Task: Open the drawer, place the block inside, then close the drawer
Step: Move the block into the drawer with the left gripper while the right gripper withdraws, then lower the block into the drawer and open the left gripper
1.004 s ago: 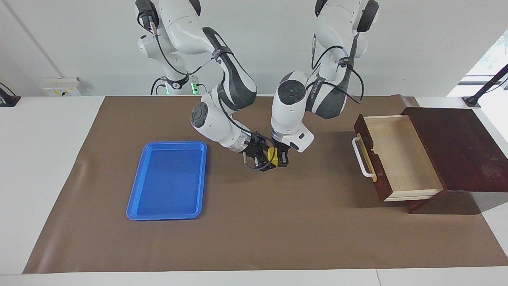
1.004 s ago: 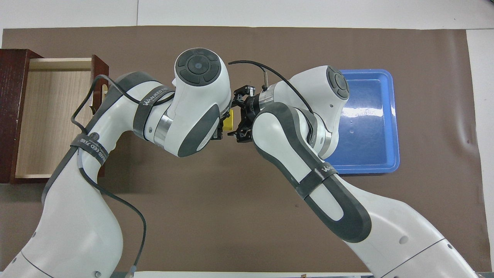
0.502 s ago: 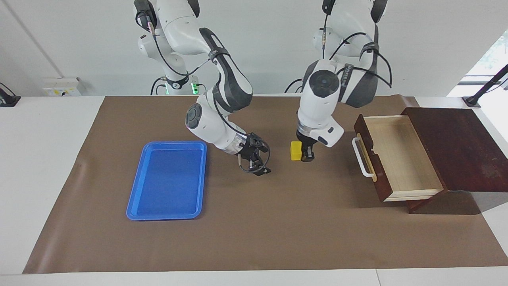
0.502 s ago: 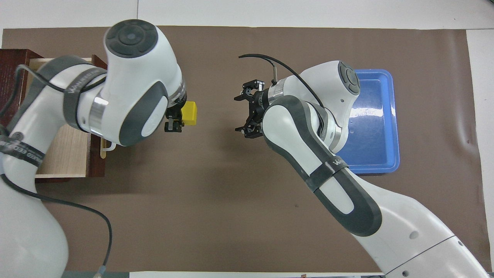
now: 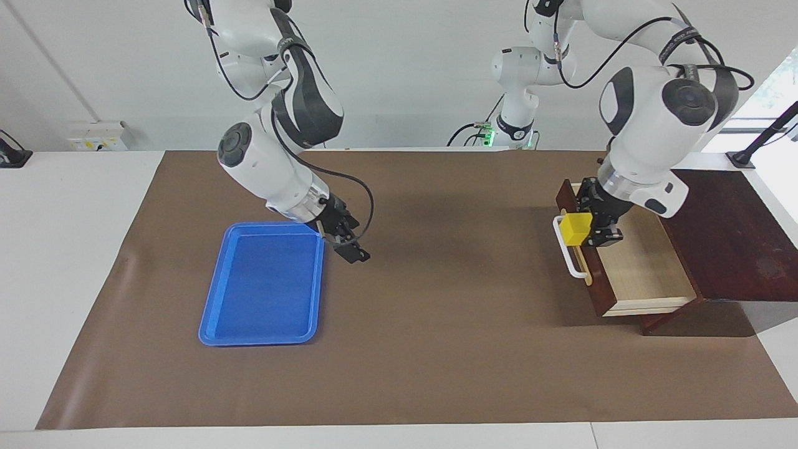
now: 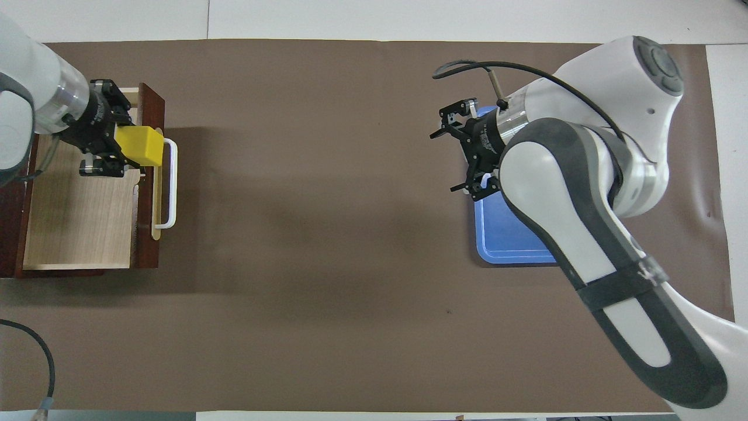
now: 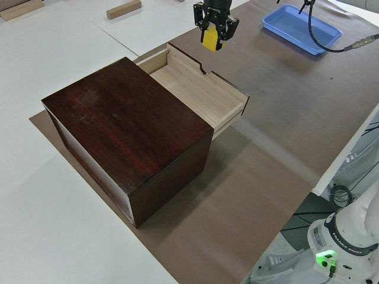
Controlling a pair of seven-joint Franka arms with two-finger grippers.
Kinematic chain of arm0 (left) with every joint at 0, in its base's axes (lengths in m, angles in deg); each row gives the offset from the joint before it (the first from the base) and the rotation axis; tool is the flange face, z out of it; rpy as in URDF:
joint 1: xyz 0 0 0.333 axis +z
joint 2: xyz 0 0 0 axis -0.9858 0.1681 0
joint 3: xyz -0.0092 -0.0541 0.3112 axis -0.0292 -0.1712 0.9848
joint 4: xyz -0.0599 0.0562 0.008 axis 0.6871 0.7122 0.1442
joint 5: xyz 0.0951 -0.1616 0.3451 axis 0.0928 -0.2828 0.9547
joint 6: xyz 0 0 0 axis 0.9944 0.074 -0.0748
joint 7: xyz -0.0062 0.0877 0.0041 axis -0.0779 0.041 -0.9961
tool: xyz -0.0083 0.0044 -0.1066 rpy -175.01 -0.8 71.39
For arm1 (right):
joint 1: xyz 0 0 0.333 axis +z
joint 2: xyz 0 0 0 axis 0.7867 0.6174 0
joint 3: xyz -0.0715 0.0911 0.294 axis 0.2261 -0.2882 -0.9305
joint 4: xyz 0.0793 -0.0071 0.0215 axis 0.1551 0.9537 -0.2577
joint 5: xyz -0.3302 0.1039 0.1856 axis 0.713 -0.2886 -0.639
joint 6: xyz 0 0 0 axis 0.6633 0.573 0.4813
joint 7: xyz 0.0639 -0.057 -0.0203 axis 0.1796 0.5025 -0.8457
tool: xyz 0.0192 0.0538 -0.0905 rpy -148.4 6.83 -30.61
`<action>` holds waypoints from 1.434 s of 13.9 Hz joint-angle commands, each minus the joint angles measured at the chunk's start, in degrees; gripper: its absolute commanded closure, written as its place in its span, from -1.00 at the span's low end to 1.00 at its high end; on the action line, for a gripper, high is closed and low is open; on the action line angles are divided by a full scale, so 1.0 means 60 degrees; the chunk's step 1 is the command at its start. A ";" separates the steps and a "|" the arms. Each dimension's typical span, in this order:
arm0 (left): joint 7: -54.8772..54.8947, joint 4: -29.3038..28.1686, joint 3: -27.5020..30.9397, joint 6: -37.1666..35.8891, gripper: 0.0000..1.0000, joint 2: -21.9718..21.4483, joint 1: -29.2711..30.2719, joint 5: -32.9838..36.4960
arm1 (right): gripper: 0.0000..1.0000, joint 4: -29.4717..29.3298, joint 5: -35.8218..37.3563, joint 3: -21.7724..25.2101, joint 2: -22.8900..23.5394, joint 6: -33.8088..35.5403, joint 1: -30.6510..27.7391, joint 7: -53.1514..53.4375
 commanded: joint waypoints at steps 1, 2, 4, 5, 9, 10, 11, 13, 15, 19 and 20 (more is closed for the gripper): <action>0.0887 -0.0335 -0.0107 0.0030 1.00 -0.0314 0.0993 -0.0006 | -1.00 0.0335 0.1182 -0.0090 -0.1050 0.1434 -0.1004 -0.2389; 0.1049 -0.0524 -0.0107 0.0118 1.00 -0.0386 0.1301 -0.0006 | -1.00 0.0335 0.1476 -0.0090 -0.1343 0.1933 -0.1370 -0.3384; 0.0935 -0.1544 -0.0107 0.0890 1.00 -0.0838 0.1610 0.0008 | -1.00 0.0320 0.2294 -0.0090 -0.1885 0.2652 -0.1986 -0.5085; 0.0861 -0.2479 -0.0093 0.1460 1.00 -0.1233 0.1699 0.0008 | -1.00 0.0320 0.2777 -0.0090 -0.2149 0.2902 -0.2163 -0.5935; 0.0494 -0.4464 -0.0107 0.2987 1.00 -0.2057 0.2329 -0.0021 | -1.00 0.0320 0.4068 -0.0090 -0.2708 0.3285 -0.2545 -0.8836; 0.0479 -0.4539 -0.0122 0.3033 1.00 -0.2072 0.2286 -0.0035 | -1.00 0.0305 0.4347 -0.0090 -0.2708 0.3271 -0.2589 -0.9656; 0.0392 -0.4568 -0.0122 0.3034 1.00 -0.2072 0.2227 -0.0079 | -1.00 0.0305 0.4596 -0.0090 -0.2708 0.3256 -0.2604 -1.0374; 0.0055 -0.4802 -0.0165 0.3063 1.00 -0.2115 0.2139 -0.0080 | -1.00 0.0364 0.4701 -0.0104 -0.2723 0.3271 -0.2619 -1.1388; 0.0069 -0.4891 -0.0166 0.3325 1.00 -0.2116 0.1863 -0.0167 | -1.00 0.0393 0.4701 -0.0119 -0.2767 0.3184 -0.2473 -1.1495; 0.0345 -0.5154 -0.0166 0.3502 1.00 -0.2145 0.1758 -0.0167 | -1.00 0.0393 0.4730 -0.0163 -0.2752 0.2890 -0.2472 -1.2049; 0.0608 -0.5184 -0.0151 0.3488 1.00 -0.2160 0.1831 -0.0167 | -1.00 0.0393 0.4730 -0.0163 -0.2752 0.2933 -0.2473 -1.2226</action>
